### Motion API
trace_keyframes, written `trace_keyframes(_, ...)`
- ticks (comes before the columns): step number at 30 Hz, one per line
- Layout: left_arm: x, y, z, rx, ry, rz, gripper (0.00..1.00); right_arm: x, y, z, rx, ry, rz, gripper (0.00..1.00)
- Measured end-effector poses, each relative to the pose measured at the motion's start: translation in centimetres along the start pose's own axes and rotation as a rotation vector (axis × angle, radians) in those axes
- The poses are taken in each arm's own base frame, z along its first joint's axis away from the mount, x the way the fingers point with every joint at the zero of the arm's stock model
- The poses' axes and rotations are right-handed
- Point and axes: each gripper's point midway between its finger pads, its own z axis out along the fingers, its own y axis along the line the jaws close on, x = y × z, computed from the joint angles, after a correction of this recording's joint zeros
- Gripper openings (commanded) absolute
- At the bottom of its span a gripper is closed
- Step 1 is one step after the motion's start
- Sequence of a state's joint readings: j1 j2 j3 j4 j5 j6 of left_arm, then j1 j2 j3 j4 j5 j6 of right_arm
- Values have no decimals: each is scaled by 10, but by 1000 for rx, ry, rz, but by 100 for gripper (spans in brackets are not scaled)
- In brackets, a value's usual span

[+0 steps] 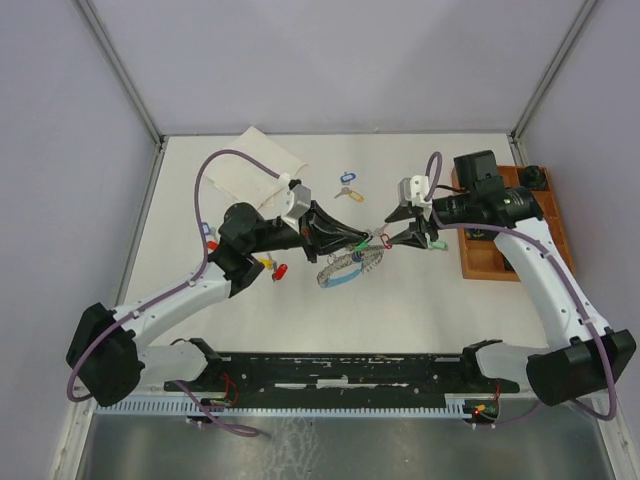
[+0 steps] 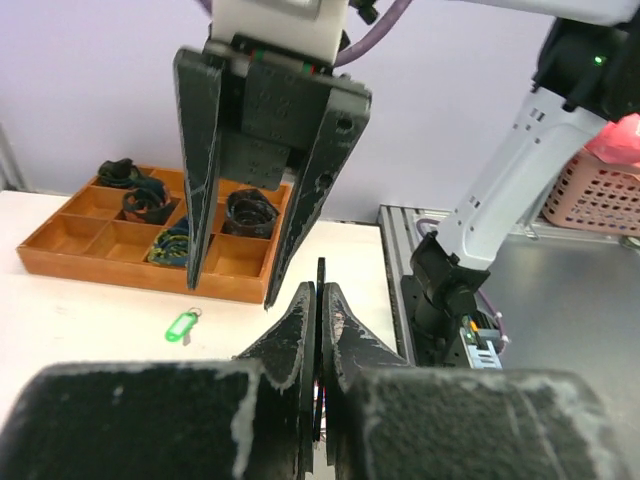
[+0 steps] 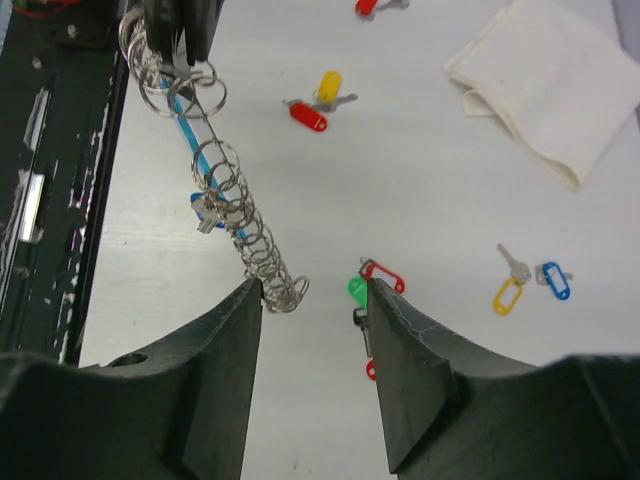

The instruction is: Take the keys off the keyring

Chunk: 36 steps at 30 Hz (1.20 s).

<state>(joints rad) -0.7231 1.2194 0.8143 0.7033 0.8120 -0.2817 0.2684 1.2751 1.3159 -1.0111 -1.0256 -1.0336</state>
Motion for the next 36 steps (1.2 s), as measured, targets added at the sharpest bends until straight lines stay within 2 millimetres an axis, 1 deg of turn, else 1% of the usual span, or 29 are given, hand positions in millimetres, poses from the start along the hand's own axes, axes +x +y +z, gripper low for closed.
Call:
trace_keyframes(3,-5,2,-2,-52,-18,2,3,-20,-8,-3,53,-68,-8,52)
trace_keyframes(4,-6,4,-3,-74,-23,0,3,-22,-10,-2,63,-92,15,52)
trace_keyframes(6,-8,8,-3,-122,-31,7,3,-21,-13,4,76,-133,71,50)
trace_keyframes(9,-7,16,-5,-202,-35,10,3,-14,-17,13,87,-176,177,47)
trace_keyframes(12,-4,22,-6,-259,-36,7,3,-15,-19,18,81,-221,226,46)
trace_keyframes(18,3,34,-6,-368,-32,-4,3,-21,-18,25,48,-307,257,46)
trace_keyframes(25,3,38,-2,-451,-50,-10,3,-37,-15,24,14,-358,222,45)
trace_keyframes(30,4,41,-1,-523,-64,-19,3,-38,-12,25,-2,-366,218,45)
trace_keyframes(36,5,51,-5,-642,-84,-28,3,-40,-9,27,-15,-369,220,46)
